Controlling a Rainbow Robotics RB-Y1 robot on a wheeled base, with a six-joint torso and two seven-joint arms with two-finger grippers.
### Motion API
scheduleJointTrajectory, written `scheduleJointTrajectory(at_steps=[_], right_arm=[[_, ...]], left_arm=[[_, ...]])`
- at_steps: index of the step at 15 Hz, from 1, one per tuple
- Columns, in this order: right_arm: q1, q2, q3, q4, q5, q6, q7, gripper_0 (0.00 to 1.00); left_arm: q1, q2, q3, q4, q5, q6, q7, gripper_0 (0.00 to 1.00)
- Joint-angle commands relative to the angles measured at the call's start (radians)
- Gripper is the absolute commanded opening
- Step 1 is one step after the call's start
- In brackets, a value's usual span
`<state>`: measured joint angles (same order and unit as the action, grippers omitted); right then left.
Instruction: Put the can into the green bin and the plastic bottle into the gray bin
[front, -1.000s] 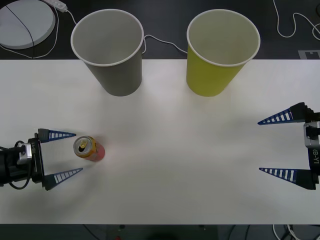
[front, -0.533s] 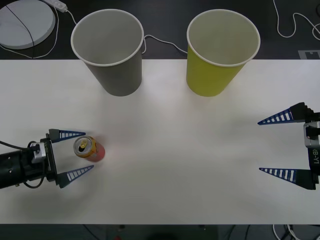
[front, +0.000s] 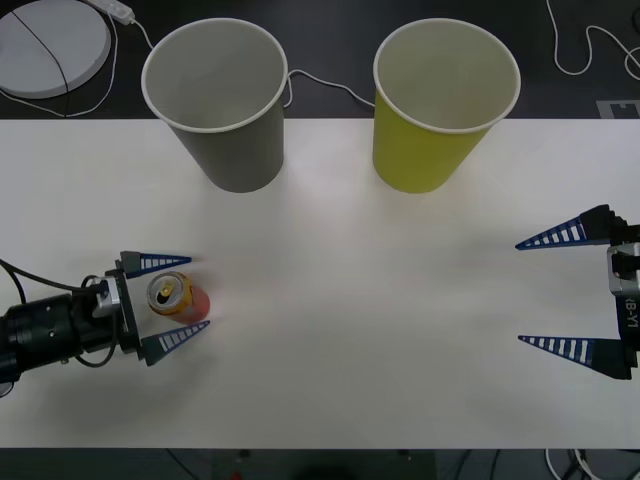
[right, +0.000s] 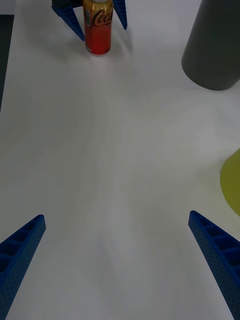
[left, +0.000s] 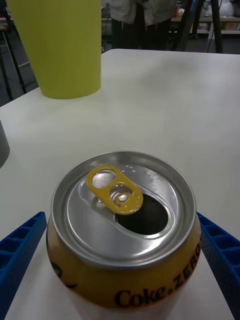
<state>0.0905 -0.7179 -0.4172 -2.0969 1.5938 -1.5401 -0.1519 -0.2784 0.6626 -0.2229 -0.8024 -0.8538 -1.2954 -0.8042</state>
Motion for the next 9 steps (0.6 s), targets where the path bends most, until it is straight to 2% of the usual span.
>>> scheduleJointTrajectory(at_steps=[1, 3, 4, 5, 9], right_arm=[[0.0, 0.0, 0.0, 0.0, 0.0, 0.0, 0.0, 1.0], [0.0, 0.0, 0.0, 0.0, 0.0, 0.0, 0.0, 1.0], [0.0, 0.0, 0.0, 0.0, 0.0, 0.0, 0.0, 1.0], [0.0, 0.0, 0.0, 0.0, 0.0, 0.0, 0.0, 1.0], [0.0, 0.0, 0.0, 0.0, 0.0, 0.0, 0.0, 1.0]], left_arm=[[-0.002, -0.017, 0.001, 0.0, -0.002, 0.007, 0.0, 0.94], [-0.001, -0.017, 0.001, 0.0, -0.002, 0.007, 0.0, 0.21], [-0.002, -0.017, 0.001, 0.0, -0.01, 0.008, 0.0, 0.07], [-0.002, -0.017, 0.001, 0.0, -0.011, 0.007, 0.0, 0.0], [-0.001, -0.015, 0.001, 0.0, -0.011, 0.007, 0.005, 0.0]])
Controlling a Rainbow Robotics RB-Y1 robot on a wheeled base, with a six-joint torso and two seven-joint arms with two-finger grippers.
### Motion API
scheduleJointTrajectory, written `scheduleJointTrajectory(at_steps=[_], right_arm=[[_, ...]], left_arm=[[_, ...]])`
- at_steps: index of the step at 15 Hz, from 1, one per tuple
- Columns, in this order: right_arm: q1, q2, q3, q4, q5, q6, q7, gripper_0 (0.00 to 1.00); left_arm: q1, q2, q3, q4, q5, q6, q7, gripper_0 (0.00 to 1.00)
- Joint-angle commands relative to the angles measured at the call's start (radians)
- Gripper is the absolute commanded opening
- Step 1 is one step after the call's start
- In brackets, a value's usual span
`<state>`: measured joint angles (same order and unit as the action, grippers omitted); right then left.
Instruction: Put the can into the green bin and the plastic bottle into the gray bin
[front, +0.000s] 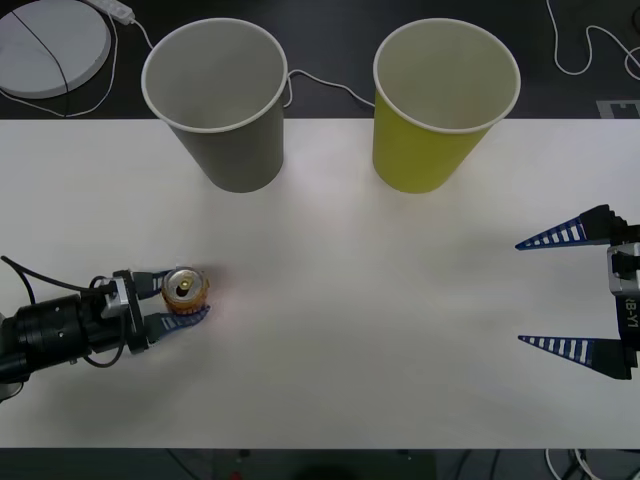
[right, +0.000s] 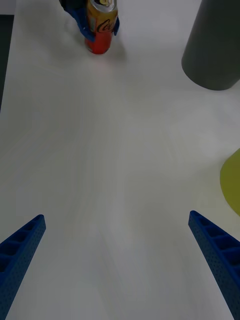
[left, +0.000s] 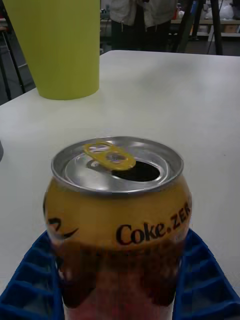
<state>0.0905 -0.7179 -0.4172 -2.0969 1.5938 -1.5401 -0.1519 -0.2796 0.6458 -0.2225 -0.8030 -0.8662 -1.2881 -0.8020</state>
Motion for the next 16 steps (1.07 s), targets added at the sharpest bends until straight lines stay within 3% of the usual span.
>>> scheduleJointTrajectory(at_steps=[1, 6, 10, 13, 16], right_arm=[[0.0, 0.0, 0.0, 0.0, 0.0, 0.0, 0.0, 1.0], [0.0, 0.0, 0.0, 0.0, 0.0, 0.0, 0.0, 1.0], [0.0, 0.0, 0.0, 0.0, 0.0, 0.0, 0.0, 1.0], [0.0, 0.0, 0.0, 0.0, 0.0, 0.0, 0.0, 1.0], [0.0, 0.0, 0.0, 0.0, 0.0, 0.0, 0.0, 1.0]], left_arm=[[0.0, 0.002, 0.0, 0.001, 0.0, 0.0, 0.006, 0.0], [0.0, 0.035, 0.003, -0.038, -0.011, 0.0, 0.038, 0.0], [0.002, 0.107, 0.008, -0.12, -0.065, 0.006, 0.173, 0.0], [0.011, 0.167, 0.072, -0.216, -0.185, 0.007, 0.291, 0.0], [0.074, 0.183, 0.206, -0.381, -0.347, 0.007, 0.435, 0.0]])
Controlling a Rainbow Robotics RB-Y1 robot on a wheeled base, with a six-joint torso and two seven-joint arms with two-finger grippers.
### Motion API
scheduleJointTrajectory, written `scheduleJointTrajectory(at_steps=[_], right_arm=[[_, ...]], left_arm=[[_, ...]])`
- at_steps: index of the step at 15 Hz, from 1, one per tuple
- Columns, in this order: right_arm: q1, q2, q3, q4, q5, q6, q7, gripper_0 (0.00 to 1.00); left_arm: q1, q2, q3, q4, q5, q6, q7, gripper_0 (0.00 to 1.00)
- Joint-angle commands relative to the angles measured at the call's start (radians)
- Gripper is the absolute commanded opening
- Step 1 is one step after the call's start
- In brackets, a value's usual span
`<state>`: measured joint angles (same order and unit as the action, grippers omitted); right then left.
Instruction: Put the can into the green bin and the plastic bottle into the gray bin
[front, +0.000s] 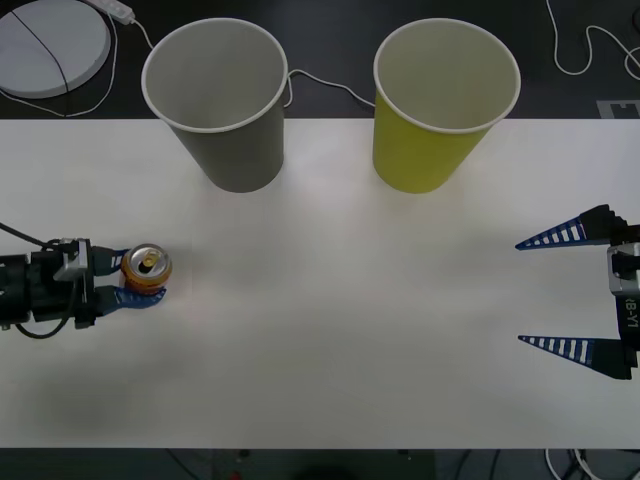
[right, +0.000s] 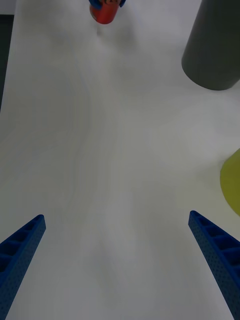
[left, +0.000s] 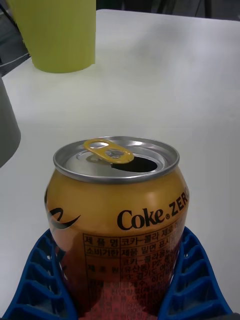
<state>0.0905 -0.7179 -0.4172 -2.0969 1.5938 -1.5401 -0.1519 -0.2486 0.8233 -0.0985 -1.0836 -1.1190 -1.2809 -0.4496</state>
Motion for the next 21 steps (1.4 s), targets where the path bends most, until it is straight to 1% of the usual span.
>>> scheduleJointTrajectory(at_steps=[1, 2, 5, 8, 10, 11, 13, 14, 16, 18, 21], right_arm=[[0.0, 0.0, 0.0, 0.0, 0.0, 0.0, 0.0, 1.0], [0.0, 0.0, 0.0, 0.0, 0.0, 0.0, 0.0, 1.0], [0.0, 0.0, 0.0, 0.0, 0.0, 0.0, 0.0, 1.0], [0.0, 0.0, 0.0, 0.0, 0.0, 0.0, 0.0, 1.0], [0.0, 0.0, 0.0, 0.0, 0.0, 0.0, 0.0, 1.0], [0.0, 0.0, 0.0, 0.0, 0.0, 0.0, 0.0, 1.0], [0.0, 0.0, 0.0, 0.0, 0.0, 0.0, 0.0, 1.0], [0.0, 0.0, 0.0, 0.0, 0.0, 0.0, 0.0, 1.0], [0.0, 0.0, 0.0, 0.0, 0.0, 0.0, 0.0, 1.0], [0.0, 0.0, 0.0, 0.0, 0.0, 0.0, 0.0, 1.0], [0.0, 0.0, 0.0, 0.0, 0.0, 0.0, 0.0, 1.0]], left_arm=[[0.08, 0.005, 0.135, -0.182, -0.156, 0.0, 0.144, 0.0], [0.117, 0.005, 0.186, -0.266, -0.209, 0.0, 0.21, 0.0], [0.21, 0.005, 0.299, -0.492, -0.329, -0.011, 0.41, 0.0], [0.236, 0.036, 0.375, -0.651, -0.43, -0.06, 0.608, 0.0], [0.235, 0.082, 0.393, -0.728, -0.467, -0.072, 0.729, 0.0], [0.229, 0.12, 0.393, -0.776, -0.489, -0.077, 0.802, 0.0], [0.181, 0.165, 0.392, -0.82, -0.493, -0.132, 0.908, 0.0], [0.144, 0.18, 0.393, -0.837, -0.492, -0.166, 0.96, 0.0], [0.06, 0.186, 0.379, -0.848, -0.479, -0.218, 1.049, 0.0], [-0.038, 0.189, 0.321, -0.848, -0.478, -0.23, 1.132, 0.0], [-0.207, 0.212, 0.189, -0.848, -0.479, -0.232, 1.264, 0.0]])
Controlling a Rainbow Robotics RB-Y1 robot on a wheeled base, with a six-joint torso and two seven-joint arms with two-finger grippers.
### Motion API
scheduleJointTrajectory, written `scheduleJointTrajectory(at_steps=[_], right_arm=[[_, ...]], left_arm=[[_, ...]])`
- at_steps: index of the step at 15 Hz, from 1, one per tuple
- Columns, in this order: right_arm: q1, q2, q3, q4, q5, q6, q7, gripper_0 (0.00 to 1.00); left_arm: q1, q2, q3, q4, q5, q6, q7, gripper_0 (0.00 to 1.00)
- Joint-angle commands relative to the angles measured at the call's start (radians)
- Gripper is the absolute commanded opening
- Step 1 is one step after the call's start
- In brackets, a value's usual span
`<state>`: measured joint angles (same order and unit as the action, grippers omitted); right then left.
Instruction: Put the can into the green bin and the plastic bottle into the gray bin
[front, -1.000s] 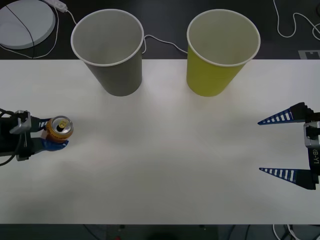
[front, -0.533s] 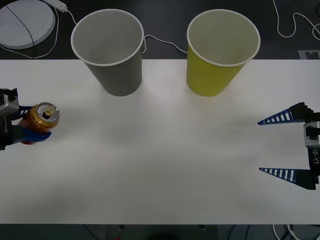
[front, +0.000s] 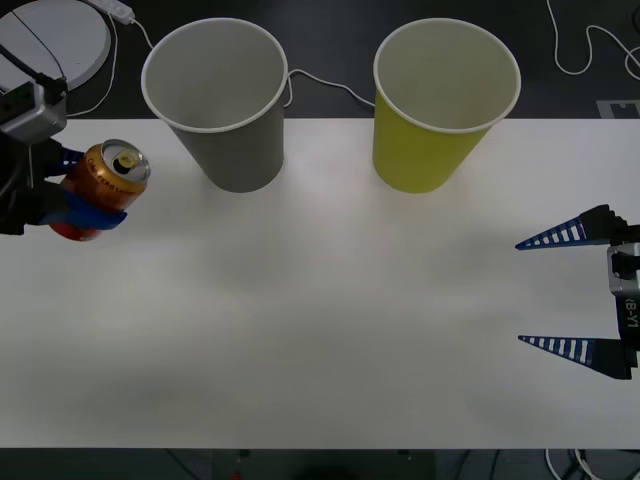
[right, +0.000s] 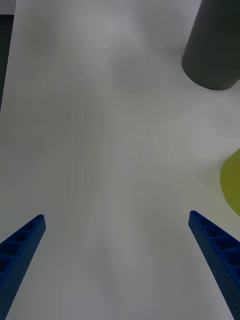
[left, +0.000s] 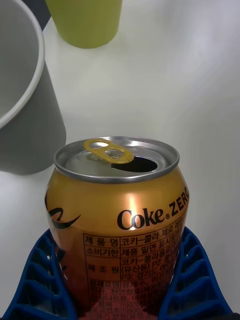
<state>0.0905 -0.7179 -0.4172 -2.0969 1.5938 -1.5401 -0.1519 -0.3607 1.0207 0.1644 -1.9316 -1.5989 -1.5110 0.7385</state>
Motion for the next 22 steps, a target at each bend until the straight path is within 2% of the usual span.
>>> scheduleJointTrajectory(at_steps=[1, 6, 11, 15, 17, 22], right_arm=[[0.0, 0.0, 0.0, 0.0, 0.0, 0.0, 0.0, 1.0], [0.0, 0.0, 0.0, 0.0, 0.0, 0.0, 0.0, 1.0], [0.0, 0.0, 0.0, 0.0, 0.0, 0.0, 0.0, 1.0], [0.0, 0.0, 0.0, 0.0, 0.0, 0.0, 0.0, 1.0], [0.0, 0.0, 0.0, 0.0, 0.0, 0.0, 0.0, 1.0], [0.0, 0.0, 0.0, 0.0, 0.0, 0.0, 0.0, 1.0]], left_arm=[[-0.156, 0.03, -0.129, 0.0, 0.002, -0.002, 0.122, 0.0], [-0.472, 0.07, -0.35, 0.062, 0.056, -0.035, 0.291, 0.0], [-0.808, 0.036, -0.611, 0.177, 0.062, -0.023, 0.432, 0.0], [-1.109, -0.073, -0.852, 0.347, 0.059, 0.028, 0.552, 0.0], [-1.201, -0.136, -0.925, 0.437, 0.053, 0.055, 0.555, 0.0], [-1.425, -0.37, -1.082, 0.807, 0.036, 0.155, 0.575, 0.0]])
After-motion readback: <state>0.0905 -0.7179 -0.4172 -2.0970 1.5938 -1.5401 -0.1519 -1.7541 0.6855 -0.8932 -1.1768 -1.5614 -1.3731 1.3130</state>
